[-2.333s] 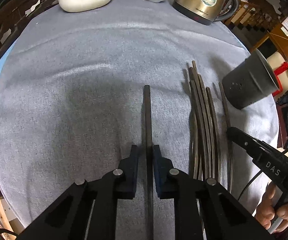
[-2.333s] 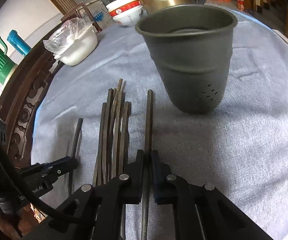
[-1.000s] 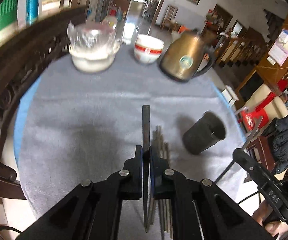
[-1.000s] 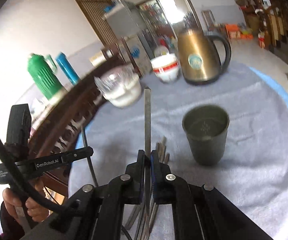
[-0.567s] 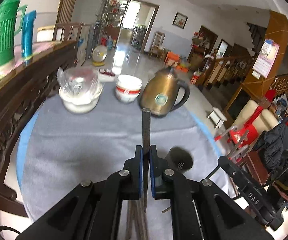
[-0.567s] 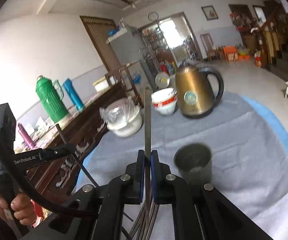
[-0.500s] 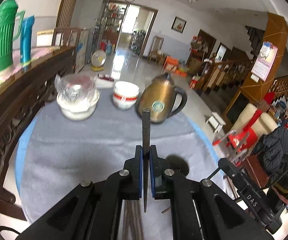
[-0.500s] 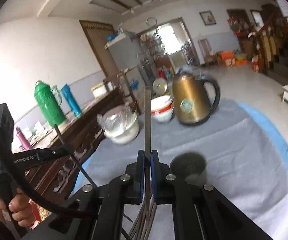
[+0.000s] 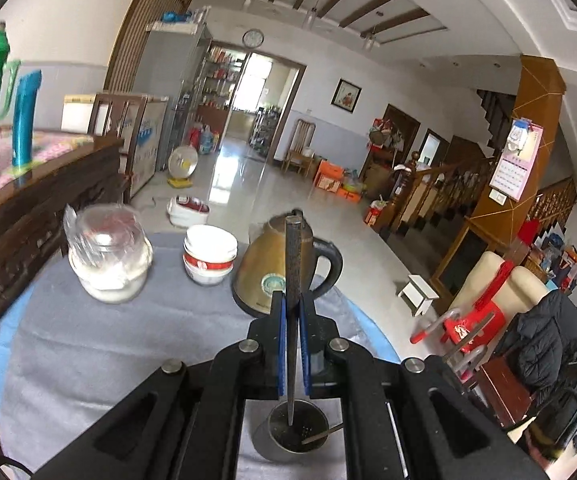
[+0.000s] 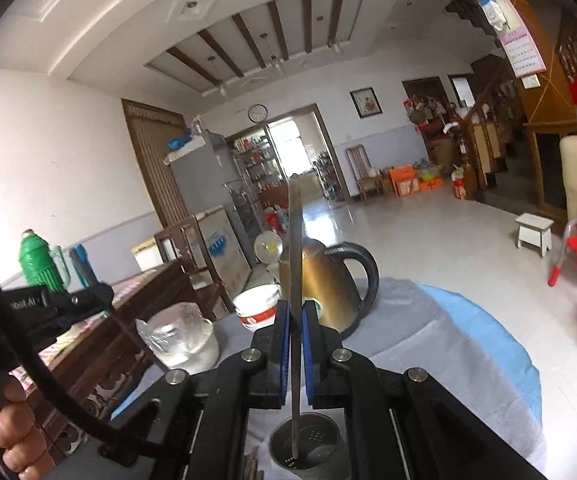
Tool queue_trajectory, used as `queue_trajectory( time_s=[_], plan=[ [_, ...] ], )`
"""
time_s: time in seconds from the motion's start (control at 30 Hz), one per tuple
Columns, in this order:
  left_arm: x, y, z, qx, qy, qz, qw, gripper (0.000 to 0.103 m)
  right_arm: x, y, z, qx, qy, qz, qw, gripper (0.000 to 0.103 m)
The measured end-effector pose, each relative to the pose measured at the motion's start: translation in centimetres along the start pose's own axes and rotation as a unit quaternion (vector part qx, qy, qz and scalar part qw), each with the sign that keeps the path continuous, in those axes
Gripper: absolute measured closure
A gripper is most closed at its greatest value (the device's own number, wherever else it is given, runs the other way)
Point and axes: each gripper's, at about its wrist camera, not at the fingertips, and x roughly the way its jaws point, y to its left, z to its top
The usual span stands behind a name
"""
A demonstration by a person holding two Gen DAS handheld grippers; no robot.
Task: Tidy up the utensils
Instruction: 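Lower the chopsticks into the holder and open both grippers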
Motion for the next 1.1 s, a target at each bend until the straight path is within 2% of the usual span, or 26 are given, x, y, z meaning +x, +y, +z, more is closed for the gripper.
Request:
queue_trajectory(
  time_s=[0.27,0.47,0.57,0.6,0.63,0.73,0.77,0.8,0.83,0.87,1.0,1.1],
  plan=[
    [5.4,0.6,-3.9,-0.009,0.062,0.024,0.9977,0.097,2.7,-0.7,-2.3,-0.013,0.053,-0.020,0.998,0.097],
    [5.4,1.5,-5.6,-0.001,0.096,0.025,0.9950,0.096,2.7,-1.6,-3.7,-0.001,0.084,-0.015,0.996,0.093],
    [4.7,1.8,-6.1,0.014,0.107,0.028,0.9937,0.085,2.9,-2.3,-4.1,0.026,0.110,0.005,0.994,0.093],
    [4.5,1.9,-6.2,0.018,0.114,0.027,0.9930,0.071,2.9,-2.6,-4.3,0.036,0.119,0.016,0.992,0.092],
    [4.1,2.2,-6.4,0.020,0.117,0.025,0.9926,0.063,2.9,-2.9,-4.5,0.044,0.126,0.022,0.991,0.091],
    [2.1,3.1,-7.5,0.045,0.111,0.028,0.9924,0.058,2.2,-3.4,-5.1,0.066,0.133,0.043,0.988,0.076],
    [1.7,3.4,-7.7,0.052,0.110,0.032,0.9920,0.058,1.6,-3.6,-5.4,0.071,0.128,0.049,0.988,0.066],
    [1.1,3.7,-8.0,0.056,0.109,0.035,0.9918,0.057,1.0,-3.6,-5.6,0.075,0.123,0.052,0.988,0.047],
    [0.6,4.2,-8.3,0.059,0.108,0.037,0.9917,0.057,0.4,-3.8,-5.8,0.080,0.112,0.059,0.989,0.037],
    [0.0,4.7,-8.6,0.060,0.107,0.040,0.9916,0.057,-0.5,-4.0,-6.0,0.085,0.091,0.066,0.990,0.034],
    [-1.7,6.6,-10.6,0.084,0.107,0.073,0.9880,0.054,-2.7,-4.5,-6.2,0.098,0.064,0.070,0.991,0.037],
    [-2.0,8.1,-12.6,0.095,0.122,0.096,0.9833,0.053,-3.6,-4.3,-7.0,0.095,0.067,0.072,0.991,0.050]
  ],
)
